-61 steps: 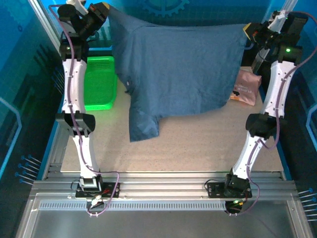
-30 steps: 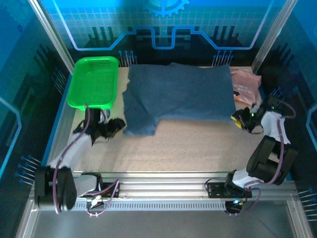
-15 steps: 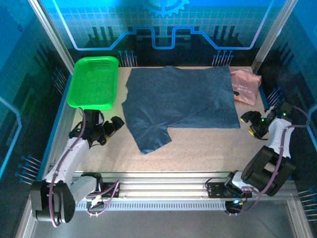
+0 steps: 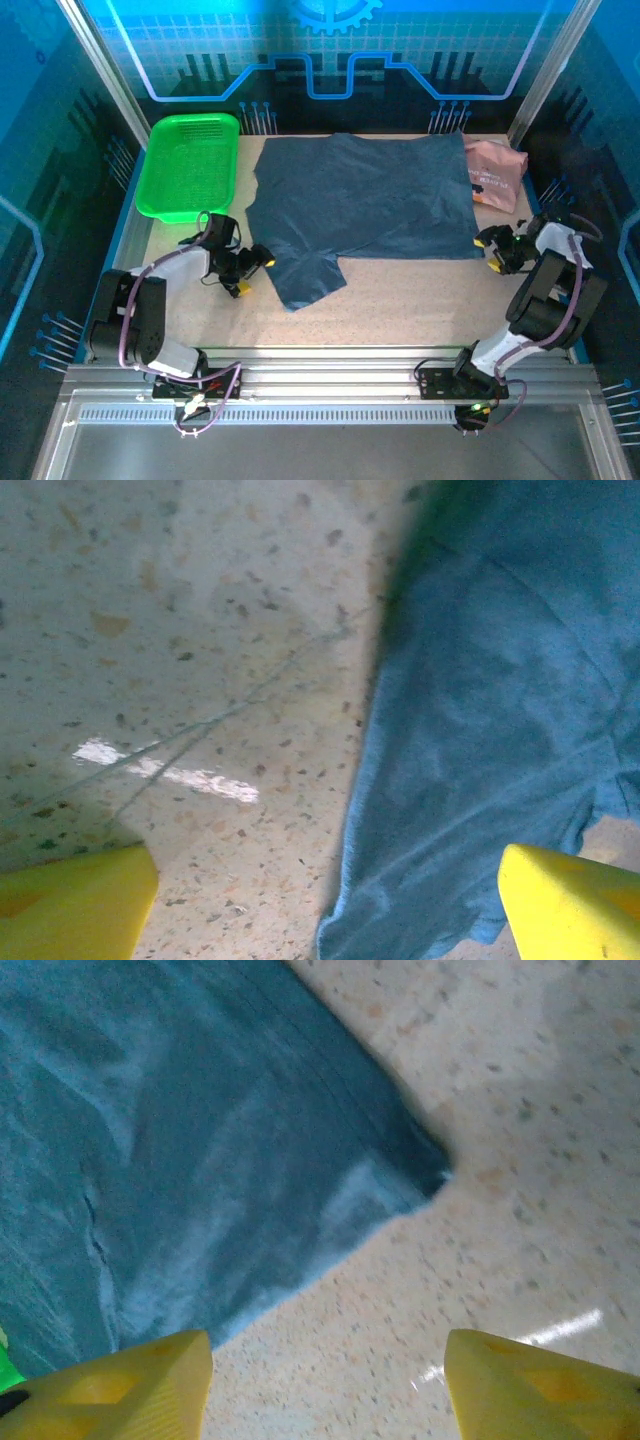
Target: Fold and stack the t-shirts
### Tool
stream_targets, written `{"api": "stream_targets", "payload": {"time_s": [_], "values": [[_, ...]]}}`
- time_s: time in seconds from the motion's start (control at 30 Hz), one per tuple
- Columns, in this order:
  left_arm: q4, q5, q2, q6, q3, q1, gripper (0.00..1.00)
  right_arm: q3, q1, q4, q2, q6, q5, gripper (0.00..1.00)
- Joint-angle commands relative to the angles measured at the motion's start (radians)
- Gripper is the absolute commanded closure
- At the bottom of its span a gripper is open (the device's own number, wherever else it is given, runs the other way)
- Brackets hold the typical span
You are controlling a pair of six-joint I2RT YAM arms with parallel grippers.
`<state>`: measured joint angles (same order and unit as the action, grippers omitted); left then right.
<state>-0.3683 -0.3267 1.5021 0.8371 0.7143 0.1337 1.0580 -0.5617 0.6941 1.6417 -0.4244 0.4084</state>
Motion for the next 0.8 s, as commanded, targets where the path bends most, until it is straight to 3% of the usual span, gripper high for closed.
{"api": "stream_targets", "payload": {"time_s": [0.0,0.17,0.47,0.77], "values": [[0.178,-0.112,0.106,0.039,0.009,0.048,0.16,0.076,0.049,-0.037,0.057,-0.021,0.019,0.38],[0.261,-0.141,0.178,0.095,0.012,0.082,0.23,0.124,0.126,-0.011,0.135,-0.031,-0.080,0.40],[0.358,-0.182,0.325,0.176,0.071,0.160,0.37,0.127,0.137,0.044,0.113,-0.053,-0.241,0.42],[0.209,-0.203,0.199,0.162,0.020,0.191,0.37,0.132,0.137,0.094,0.075,-0.005,-0.240,0.42]]}}
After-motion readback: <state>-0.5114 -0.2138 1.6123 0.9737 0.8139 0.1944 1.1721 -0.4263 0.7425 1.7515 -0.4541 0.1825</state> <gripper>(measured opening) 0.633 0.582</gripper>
